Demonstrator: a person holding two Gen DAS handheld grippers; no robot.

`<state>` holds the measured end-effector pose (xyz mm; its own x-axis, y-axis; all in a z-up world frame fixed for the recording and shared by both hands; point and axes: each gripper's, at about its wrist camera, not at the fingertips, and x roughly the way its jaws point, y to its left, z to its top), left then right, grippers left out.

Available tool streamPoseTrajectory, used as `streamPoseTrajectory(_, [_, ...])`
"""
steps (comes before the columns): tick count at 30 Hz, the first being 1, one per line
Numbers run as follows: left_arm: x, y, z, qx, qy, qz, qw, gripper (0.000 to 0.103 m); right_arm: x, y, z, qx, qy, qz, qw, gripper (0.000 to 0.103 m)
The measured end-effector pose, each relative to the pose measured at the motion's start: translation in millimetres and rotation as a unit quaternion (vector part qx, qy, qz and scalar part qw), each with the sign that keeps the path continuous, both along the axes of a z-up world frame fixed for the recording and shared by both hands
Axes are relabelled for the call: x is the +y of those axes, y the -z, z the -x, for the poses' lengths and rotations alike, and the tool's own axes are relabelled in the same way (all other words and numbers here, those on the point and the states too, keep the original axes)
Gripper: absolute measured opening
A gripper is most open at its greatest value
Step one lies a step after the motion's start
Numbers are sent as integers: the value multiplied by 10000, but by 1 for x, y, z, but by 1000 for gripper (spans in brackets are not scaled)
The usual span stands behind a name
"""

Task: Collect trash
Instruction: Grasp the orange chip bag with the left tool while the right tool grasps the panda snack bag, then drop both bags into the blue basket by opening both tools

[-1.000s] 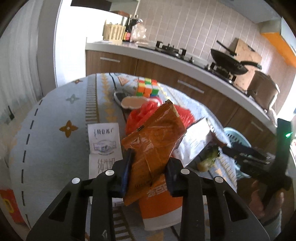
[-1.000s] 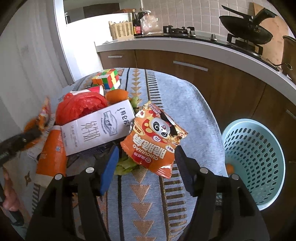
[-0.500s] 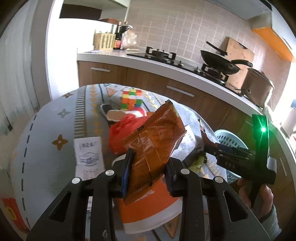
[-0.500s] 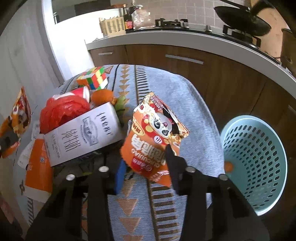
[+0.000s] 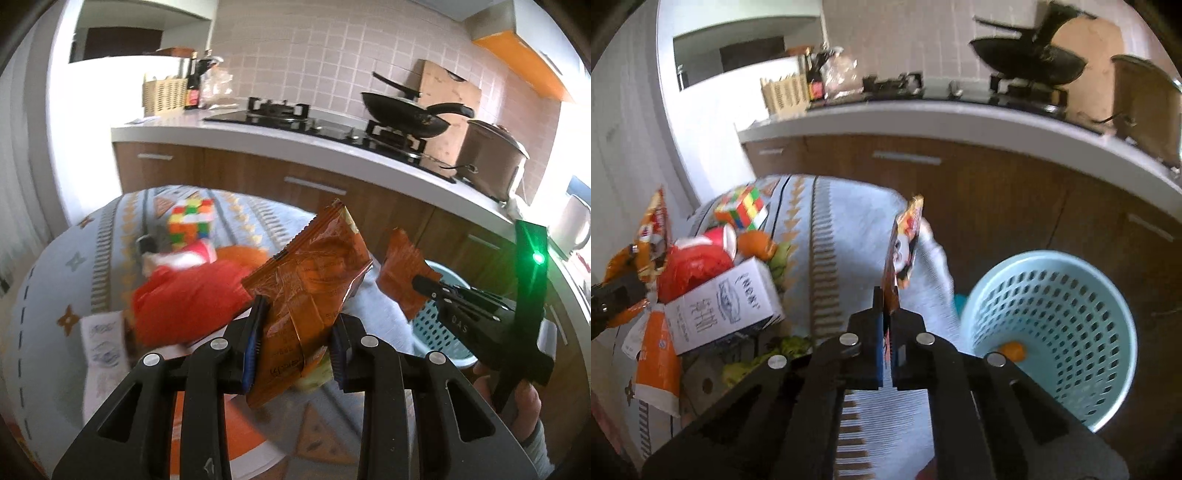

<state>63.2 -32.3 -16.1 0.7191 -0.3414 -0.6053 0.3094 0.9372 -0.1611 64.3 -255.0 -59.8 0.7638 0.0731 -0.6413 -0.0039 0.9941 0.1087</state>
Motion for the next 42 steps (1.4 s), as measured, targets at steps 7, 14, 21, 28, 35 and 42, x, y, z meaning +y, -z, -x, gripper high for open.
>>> streamPoseTrajectory(7, [-63,-15,-13,-166,478,72,9987,29,-48,-23,17,-335,542,122,9979,1])
streamPoseTrajectory(14, [-141,4,-29,-7,1092,31,9940,29,-115,-10,27,-162,1235,20,9922,1])
streamPoseTrajectory(21, [-202,49,-54,552,1463,-40,9877,29,-167,21,36,261,1648,-146,9859,1])
streamPoseTrajectory(28, [-241,85,-60,816,1671,-311,9821,45,-191,55,39,706,1841,-361,9797,1])
streamPoseTrajectory(35, [-238,95,-61,892,1687,-260,9813,66,-202,60,42,750,1973,-480,9763,2])
streamPoseTrajectory(42, [-233,83,-51,742,1783,-149,9811,75,-200,57,43,732,1965,-545,9763,5])
